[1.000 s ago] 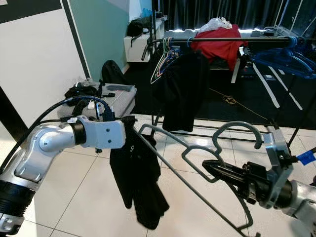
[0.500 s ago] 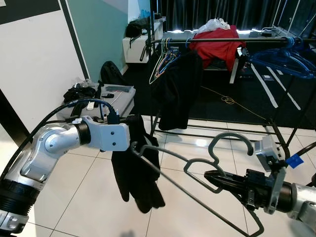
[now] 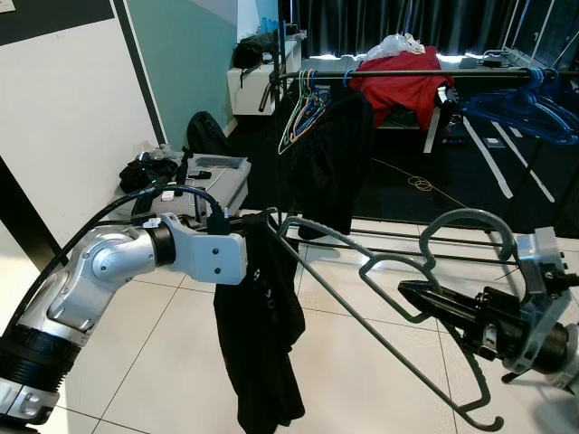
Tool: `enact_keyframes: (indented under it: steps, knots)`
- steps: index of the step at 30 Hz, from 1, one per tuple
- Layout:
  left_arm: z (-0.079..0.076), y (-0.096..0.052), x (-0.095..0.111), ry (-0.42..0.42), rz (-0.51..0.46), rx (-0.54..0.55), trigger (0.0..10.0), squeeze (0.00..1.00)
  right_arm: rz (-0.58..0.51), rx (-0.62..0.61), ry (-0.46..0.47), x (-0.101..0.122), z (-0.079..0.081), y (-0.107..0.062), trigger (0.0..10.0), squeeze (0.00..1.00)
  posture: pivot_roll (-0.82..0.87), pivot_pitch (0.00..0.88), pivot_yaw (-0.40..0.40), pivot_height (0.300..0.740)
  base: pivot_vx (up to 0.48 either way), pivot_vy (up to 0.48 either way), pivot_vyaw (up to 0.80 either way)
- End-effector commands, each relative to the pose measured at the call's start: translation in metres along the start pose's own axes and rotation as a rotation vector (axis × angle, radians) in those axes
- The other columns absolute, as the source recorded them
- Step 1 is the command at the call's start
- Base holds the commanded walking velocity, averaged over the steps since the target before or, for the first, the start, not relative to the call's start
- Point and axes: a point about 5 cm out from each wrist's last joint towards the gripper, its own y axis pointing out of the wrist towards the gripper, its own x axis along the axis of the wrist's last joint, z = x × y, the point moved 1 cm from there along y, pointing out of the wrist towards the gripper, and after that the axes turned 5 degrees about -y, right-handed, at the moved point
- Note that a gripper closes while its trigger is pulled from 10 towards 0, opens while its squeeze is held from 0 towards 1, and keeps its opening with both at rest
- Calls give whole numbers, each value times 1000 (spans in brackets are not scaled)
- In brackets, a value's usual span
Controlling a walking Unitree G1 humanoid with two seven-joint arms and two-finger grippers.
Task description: Hang hanger
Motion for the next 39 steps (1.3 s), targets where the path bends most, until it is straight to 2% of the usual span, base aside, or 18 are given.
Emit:
enact_keyframes:
  steps: [1,5,6,8,10,15,16,18,20,22,25,29,32,34,36,39]
  knots:
    - [2,4,5,22,-29,5,10000,0,27,29,5,-4,3,3,10000,0,-103,0,44,740,0,0,0]
    - [3,5,6,24,-33,5,10000,0,63,42,15,-10,5,5,10000,0,-103,0,44,740,0,0,0]
    - [3,5,6,27,-35,5,10000,0,116,37,17,-18,5,6,10000,0,-99,0,40,740,0,0,0]
    - [3,5,6,27,-35,5,10000,0,116,37,17,-18,5,6,10000,0,-99,0,40,740,0,0,0]
    - [3,6,7,33,-42,4,10000,0,195,13,14,-28,1,6,10000,0,-100,0,39,740,0,0,0]
    - [3,8,9,34,-54,5,10000,0,213,-46,-11,-28,-7,6,10000,0,-100,0,38,740,0,0,0]
    - [2,9,11,33,-61,5,10000,0,205,-97,-33,-26,-14,7,10000,0,-102,0,38,740,0,0,0]
    - [2,9,11,33,-61,5,10000,0,205,-97,-33,-26,-14,7,10000,0,-102,0,38,740,0,0,0]
    - [-4,12,16,21,-87,0,10000,0,161,-184,-44,-23,-25,11,10000,0,-100,0,37,740,0,0,0]
    - [-6,14,18,17,-98,-3,10000,0,148,-202,-39,-22,-28,12,10000,0,-100,0,37,740,0,0,0]
    - [-21,23,35,-24,-169,-27,10000,0,63,-258,8,-20,-33,21,10000,0,-95,0,32,740,0,0,0]
    - [-33,30,48,-57,-223,-46,10000,0,1,-299,59,-18,-38,27,10000,0,-94,0,31,740,0,0,0]
    - [-40,36,59,-78,-263,-53,10000,0,-17,-287,109,-21,-37,34,10000,0,-93,0,25,740,0,0,0]
    - [-40,36,59,-78,-263,-53,10000,0,-17,-287,109,-21,-37,34,10000,0,-93,0,25,740,0,0,0]
    - [-43,44,67,-93,-294,-51,10000,0,-4,-198,122,-26,-24,45,10000,0,-91,0,19,740,0,0,0]
    - [-42,47,67,-95,-296,-46,10000,0,-9,-169,116,-26,-20,46,10000,0,-90,0,17,740,0,0,0]
